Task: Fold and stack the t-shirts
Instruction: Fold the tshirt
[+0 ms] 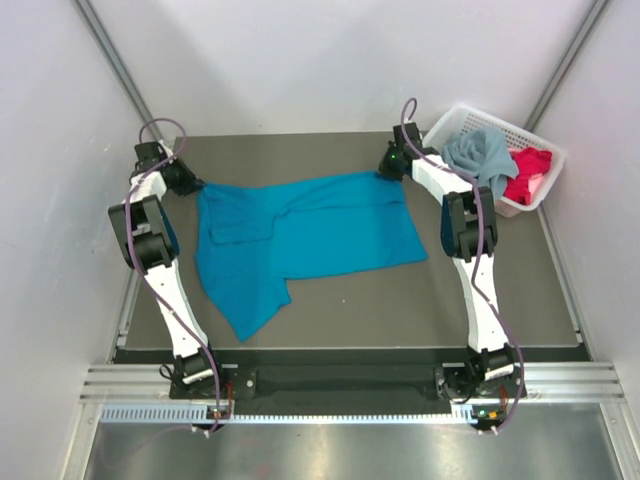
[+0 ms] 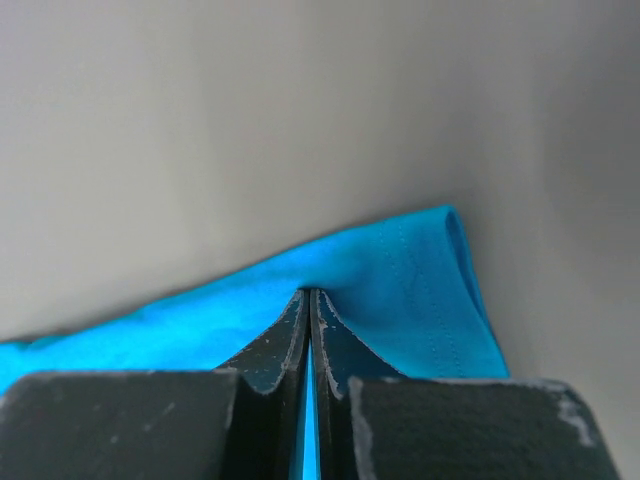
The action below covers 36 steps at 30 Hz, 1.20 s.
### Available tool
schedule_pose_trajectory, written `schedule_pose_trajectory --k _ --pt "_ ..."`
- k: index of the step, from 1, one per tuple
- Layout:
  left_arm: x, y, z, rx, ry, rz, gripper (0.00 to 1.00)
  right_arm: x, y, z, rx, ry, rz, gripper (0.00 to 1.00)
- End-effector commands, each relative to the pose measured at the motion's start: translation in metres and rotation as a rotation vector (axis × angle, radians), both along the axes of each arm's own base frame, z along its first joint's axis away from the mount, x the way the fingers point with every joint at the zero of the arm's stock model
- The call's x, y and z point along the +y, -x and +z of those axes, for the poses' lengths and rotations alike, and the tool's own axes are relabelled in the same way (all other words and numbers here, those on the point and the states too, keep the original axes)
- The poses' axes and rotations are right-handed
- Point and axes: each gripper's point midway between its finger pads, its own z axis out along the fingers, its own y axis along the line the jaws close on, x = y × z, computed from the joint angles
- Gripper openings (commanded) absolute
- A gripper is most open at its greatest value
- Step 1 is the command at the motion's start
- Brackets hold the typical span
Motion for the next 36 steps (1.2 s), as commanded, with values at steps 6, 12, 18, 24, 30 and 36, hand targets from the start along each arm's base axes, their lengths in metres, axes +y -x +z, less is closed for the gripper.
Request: schedule_pose_trajectory --k 6,12,18,24,30,36 --pt "0.043 -0.032 0.019 -0.142 0.064 0.107 0.01 -0.025 -0.031 -0.021 -0.019 0.009 -0.098 0.0" --pt "0.039 -0.025 0.035 -0.12 0.08 0.103 0.39 -0.019 -0.041 0.025 -0.115 0.018 -0.016 0.08" --pt "0.029 0.005 0.051 -0.063 -0.019 0.109 0.5 -0.021 -0.023 0.094 -0.165 0.071 0.051 0.33" --pt "0.033 0.047 0.057 0.051 -0.065 0.231 0.52 -0.018 0.032 0.149 -0.161 0.174 0.154 0.58" --pt "-0.012 0.099 0.064 0.207 -0.141 0.205 0.54 -0.019 0.12 0.132 -0.065 0.257 0.272 0.69" --pt "-0.077 0.176 0.081 0.293 -0.301 0.146 0.48 -0.017 0.208 0.107 -0.029 0.301 0.392 0.73"
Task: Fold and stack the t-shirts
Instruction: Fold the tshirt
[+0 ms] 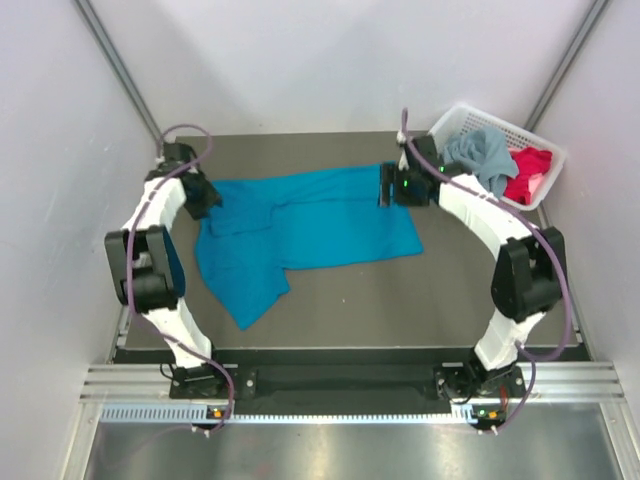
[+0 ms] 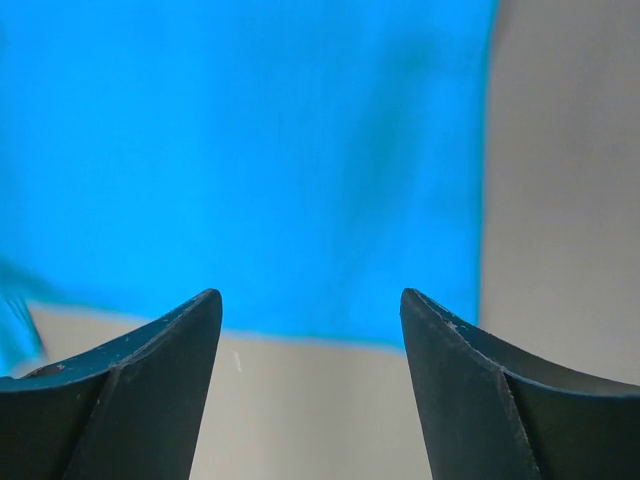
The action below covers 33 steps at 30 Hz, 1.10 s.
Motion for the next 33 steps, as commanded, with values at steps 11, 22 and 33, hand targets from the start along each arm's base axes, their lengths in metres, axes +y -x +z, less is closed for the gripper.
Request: schedule_pose_trajectory --k 11,22,33 --pt "-0.094 0.215 -0.014 0.224 -0.068 0.065 0.22 0.004 0.09 -0.034 0.016 -0.003 0.148 0.73" --pt "-0.103 0.276 -0.058 0.389 -0.125 0.072 0.47 0.006 0.101 -0.046 0.019 -0.044 0.146 0.73" --pt "-0.11 0.284 -0.081 0.38 -0.067 0.07 0.56 -0.006 0.11 -0.054 0.042 -0.049 0.117 0.74"
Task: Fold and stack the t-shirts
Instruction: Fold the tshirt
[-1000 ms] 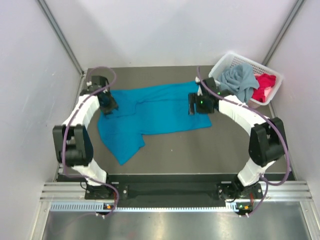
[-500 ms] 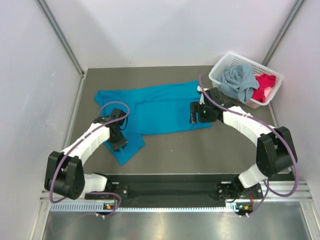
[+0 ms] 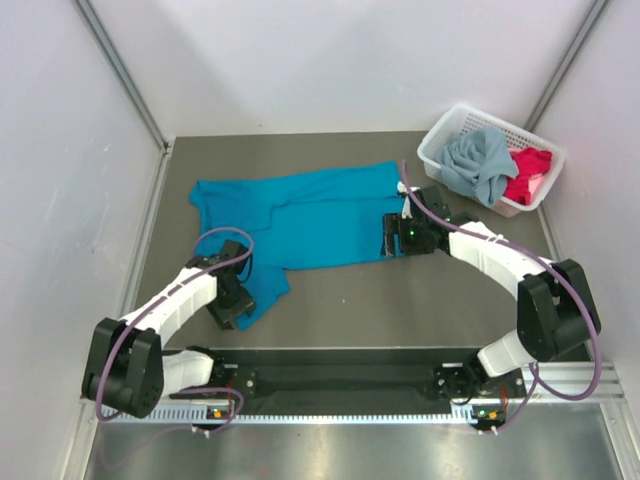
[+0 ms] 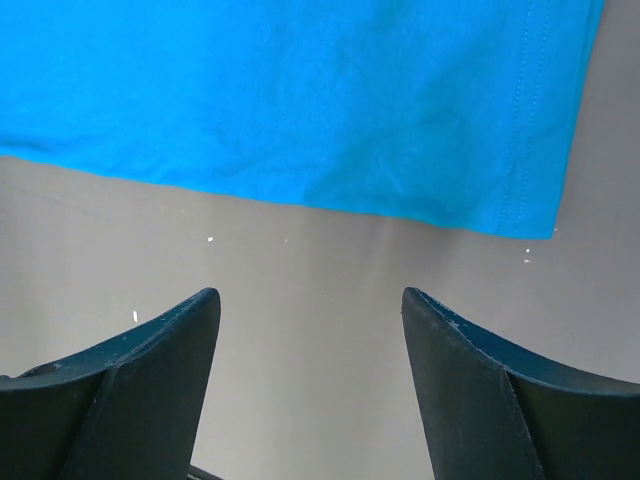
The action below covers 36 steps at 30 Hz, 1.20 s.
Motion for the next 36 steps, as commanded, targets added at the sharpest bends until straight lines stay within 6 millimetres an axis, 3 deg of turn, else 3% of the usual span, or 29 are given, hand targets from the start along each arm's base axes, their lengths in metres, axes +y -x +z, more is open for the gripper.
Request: schedule_pose_trajectory --k 1,7,8,15,26,31,36 --pt "-0.005 -0.009 -0.006 -0.046 0.025 0.024 0.53 0.0 -0.009 0.017 -0.073 -0.039 -0.012 0.74" --pt "-0.003 -0.012 -0.013 -0.049 0.016 0.033 0.37 -0.019 -0.019 0.006 -0.039 -0.024 -0.118 0.73" --pt "-0.003 -0.014 -0.013 -0.055 0.019 0.031 0.29 -0.026 -0.024 0.004 -0.026 -0.027 -0.161 0.73" --pt "-0.003 -0.011 -0.005 -0.058 0.023 0.013 0.0 -0.067 -0.04 -0.021 0.032 0.045 -0.369 0.72" --pt "-0.003 -0.013 0.031 -0.156 0.05 -0.047 0.0 -0.083 -0.055 -0.053 0.074 0.012 -0.499 0.53" --pt "-0.005 -0.019 0.042 -0.182 0.06 -0.057 0.0 -0.087 -0.055 -0.063 0.107 -0.028 -0.557 0.51" --pt "-0.007 -0.018 0.047 -0.187 0.07 -0.06 0.0 -0.075 -0.048 -0.07 0.168 -0.094 -0.536 0.45"
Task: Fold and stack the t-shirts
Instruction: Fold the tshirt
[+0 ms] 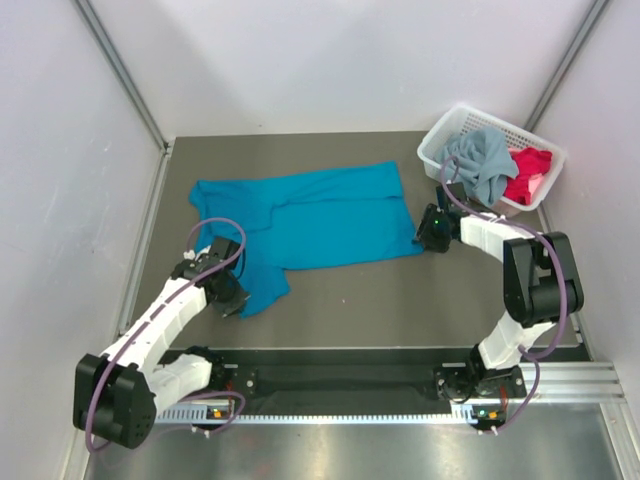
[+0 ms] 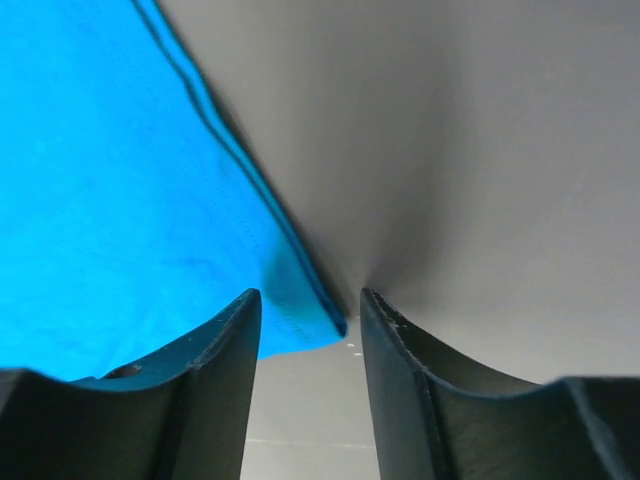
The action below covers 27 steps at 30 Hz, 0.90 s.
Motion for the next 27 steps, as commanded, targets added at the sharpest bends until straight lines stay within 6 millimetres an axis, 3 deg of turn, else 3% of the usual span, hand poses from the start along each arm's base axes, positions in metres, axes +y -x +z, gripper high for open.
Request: schedule_pose_trajectory --k 1,7,17,27 --pt "0.0 -0.003 0.015 -0.024 0.006 -0.006 0.0 0.007 0.012 -0.015 0.049 -0.07 -0.019 0.43" --pt "0.002 -0.006 0.026 -0.051 0.0 -0.01 0.0 0.008 0.031 -0.019 0.08 -0.089 -0.022 0.44" --pt "0.003 -0.005 0.029 -0.061 0.0 -0.007 0.0 -0.011 0.044 -0.026 0.102 -0.017 -0.028 0.51" --pt "0.004 -0.003 0.032 -0.07 0.001 -0.003 0.0 -0.017 0.057 -0.027 0.116 0.007 -0.019 0.54"
